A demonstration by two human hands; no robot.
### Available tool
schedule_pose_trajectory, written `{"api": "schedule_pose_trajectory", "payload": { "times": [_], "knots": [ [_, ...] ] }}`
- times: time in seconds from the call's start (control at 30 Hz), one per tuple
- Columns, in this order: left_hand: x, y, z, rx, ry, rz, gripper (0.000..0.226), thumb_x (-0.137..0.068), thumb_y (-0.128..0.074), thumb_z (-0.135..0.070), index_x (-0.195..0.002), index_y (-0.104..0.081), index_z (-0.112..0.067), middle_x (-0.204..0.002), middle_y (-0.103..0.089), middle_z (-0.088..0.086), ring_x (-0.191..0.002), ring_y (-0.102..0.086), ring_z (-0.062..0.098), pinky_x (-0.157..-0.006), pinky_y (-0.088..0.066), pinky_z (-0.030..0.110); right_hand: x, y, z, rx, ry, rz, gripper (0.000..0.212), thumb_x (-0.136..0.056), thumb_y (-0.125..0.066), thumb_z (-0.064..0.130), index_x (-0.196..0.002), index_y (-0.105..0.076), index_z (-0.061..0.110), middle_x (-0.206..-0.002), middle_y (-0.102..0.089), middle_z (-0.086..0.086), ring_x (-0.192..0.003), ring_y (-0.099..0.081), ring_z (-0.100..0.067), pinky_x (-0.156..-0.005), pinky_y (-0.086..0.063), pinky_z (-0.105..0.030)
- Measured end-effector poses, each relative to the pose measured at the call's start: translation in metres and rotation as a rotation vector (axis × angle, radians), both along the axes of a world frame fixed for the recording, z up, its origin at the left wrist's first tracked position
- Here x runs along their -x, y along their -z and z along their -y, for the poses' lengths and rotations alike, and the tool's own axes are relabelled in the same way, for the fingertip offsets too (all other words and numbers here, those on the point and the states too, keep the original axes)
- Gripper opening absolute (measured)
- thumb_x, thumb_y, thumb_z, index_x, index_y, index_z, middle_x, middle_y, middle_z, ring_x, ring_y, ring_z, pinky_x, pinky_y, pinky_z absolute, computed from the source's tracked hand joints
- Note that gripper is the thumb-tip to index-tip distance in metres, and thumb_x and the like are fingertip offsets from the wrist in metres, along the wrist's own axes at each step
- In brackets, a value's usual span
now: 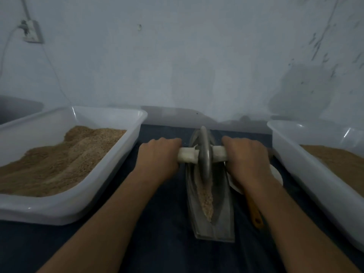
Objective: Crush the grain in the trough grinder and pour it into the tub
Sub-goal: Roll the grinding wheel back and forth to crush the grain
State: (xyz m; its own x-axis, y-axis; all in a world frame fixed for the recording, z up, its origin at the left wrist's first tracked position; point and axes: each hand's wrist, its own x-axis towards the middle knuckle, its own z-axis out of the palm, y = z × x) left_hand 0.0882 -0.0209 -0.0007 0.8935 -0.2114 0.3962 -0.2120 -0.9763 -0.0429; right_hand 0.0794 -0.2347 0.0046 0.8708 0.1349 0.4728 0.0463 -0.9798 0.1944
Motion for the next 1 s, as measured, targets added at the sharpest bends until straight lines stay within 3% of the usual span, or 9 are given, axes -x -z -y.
{"api": "schedule_pose_trajectory", "payload": {
  "times": [0.1, 0.2, 0.37, 0.53, 0.63, 0.7, 0.83, 0.9, 1.0],
  "knots": [
    [-0.002, 0.002, 0.001, 0.009, -0.008, 0.013, 0.024, -0.092, -0.065, -0.031, -0.092, -0.041, -0.03, -0.097, -0.066, 0.001, -0.076, -0.055, 0.024, -0.062, -0.035, 0.034, -0.001, 0.003, 0.002, 0.018, -0.017, 0.036, 0.02, -0.091, -0.059, 0.022, -0.089, -0.04, 0.028, -0.088, -0.061, 0.004, -0.083, -0.06, -0.023, -0.062, -0.029, -0.033],
    [0.007, -0.014, -0.007, -0.044, 0.101, -0.203, 0.021, -0.086, -0.071, -0.034, -0.1, -0.055, -0.036, -0.104, -0.068, -0.004, -0.087, -0.062, 0.023, -0.074, -0.048, 0.038, 0.014, -0.01, 0.014, -0.024, -0.066, -0.224, 0.018, -0.085, -0.062, 0.022, -0.084, -0.046, 0.03, -0.078, -0.05, 0.009, -0.068, -0.047, -0.013, -0.052, -0.026, -0.029],
    [0.028, -0.033, -0.019, -0.067, 0.221, -0.496, 0.026, -0.082, -0.074, -0.036, -0.101, -0.058, -0.043, -0.1, -0.068, -0.013, -0.092, -0.066, 0.015, -0.088, -0.057, 0.043, 0.043, -0.027, 0.023, -0.114, -0.101, -0.619, 0.016, -0.079, -0.073, 0.028, -0.089, -0.063, 0.036, -0.081, -0.065, 0.011, -0.071, -0.063, -0.006, -0.059, -0.051, -0.026],
    [0.01, -0.013, -0.01, -0.055, 0.117, -0.211, 0.021, -0.086, -0.07, -0.034, -0.101, -0.056, -0.037, -0.103, -0.067, -0.005, -0.095, -0.067, 0.025, -0.076, -0.05, 0.04, 0.017, -0.014, 0.009, -0.07, -0.04, -0.278, 0.024, -0.085, -0.064, 0.02, -0.079, -0.044, 0.033, -0.082, -0.053, 0.007, -0.069, -0.05, -0.013, -0.055, -0.03, -0.029],
    [0.001, 0.003, -0.002, -0.028, 0.036, 0.023, 0.021, -0.092, -0.065, -0.033, -0.096, -0.044, -0.031, -0.098, -0.067, 0.0, -0.087, -0.066, 0.028, -0.065, -0.037, 0.036, 0.002, 0.002, 0.001, -0.011, -0.024, -0.004, 0.022, -0.09, -0.059, 0.015, -0.088, -0.042, 0.027, -0.092, -0.061, 0.002, -0.086, -0.059, -0.024, -0.067, -0.036, -0.036],
    [-0.001, 0.005, -0.001, -0.016, 0.029, 0.039, 0.02, -0.093, -0.064, -0.032, -0.097, -0.045, -0.032, -0.098, -0.067, 0.0, -0.087, -0.066, 0.027, -0.064, -0.036, 0.035, -0.001, 0.004, -0.001, 0.005, -0.038, 0.056, 0.02, -0.091, -0.059, 0.014, -0.092, -0.043, 0.026, -0.094, -0.063, 0.002, -0.089, -0.06, -0.025, -0.071, -0.038, -0.037],
    [0.009, -0.015, -0.01, -0.061, 0.125, -0.25, 0.023, -0.086, -0.07, -0.033, -0.105, -0.058, -0.039, -0.106, -0.069, -0.004, -0.097, -0.067, 0.024, -0.079, -0.052, 0.04, 0.017, -0.01, 0.012, -0.05, -0.077, -0.221, 0.022, -0.087, -0.062, 0.019, -0.083, -0.043, 0.03, -0.08, -0.05, 0.008, -0.068, -0.047, -0.013, -0.055, -0.03, -0.031],
    [0.021, -0.027, -0.017, -0.067, 0.197, -0.41, 0.024, -0.082, -0.071, -0.033, -0.092, -0.053, -0.045, -0.098, -0.066, -0.012, -0.094, -0.067, 0.019, -0.085, -0.055, 0.041, 0.033, -0.021, 0.018, -0.056, -0.103, -0.425, 0.015, -0.083, -0.066, 0.024, -0.084, -0.054, 0.033, -0.08, -0.057, 0.01, -0.068, -0.053, -0.009, -0.052, -0.037, -0.028],
    [0.027, -0.032, -0.022, -0.054, 0.245, -0.513, 0.028, -0.08, -0.073, -0.033, -0.079, -0.049, -0.047, -0.086, -0.06, -0.018, -0.084, -0.062, 0.011, -0.077, -0.05, 0.036, 0.044, -0.029, 0.021, -0.091, -0.119, -0.59, 0.011, -0.083, -0.07, 0.027, -0.088, -0.063, 0.035, -0.08, -0.065, 0.01, -0.07, -0.063, -0.008, -0.056, -0.051, -0.028]
  ]
}}
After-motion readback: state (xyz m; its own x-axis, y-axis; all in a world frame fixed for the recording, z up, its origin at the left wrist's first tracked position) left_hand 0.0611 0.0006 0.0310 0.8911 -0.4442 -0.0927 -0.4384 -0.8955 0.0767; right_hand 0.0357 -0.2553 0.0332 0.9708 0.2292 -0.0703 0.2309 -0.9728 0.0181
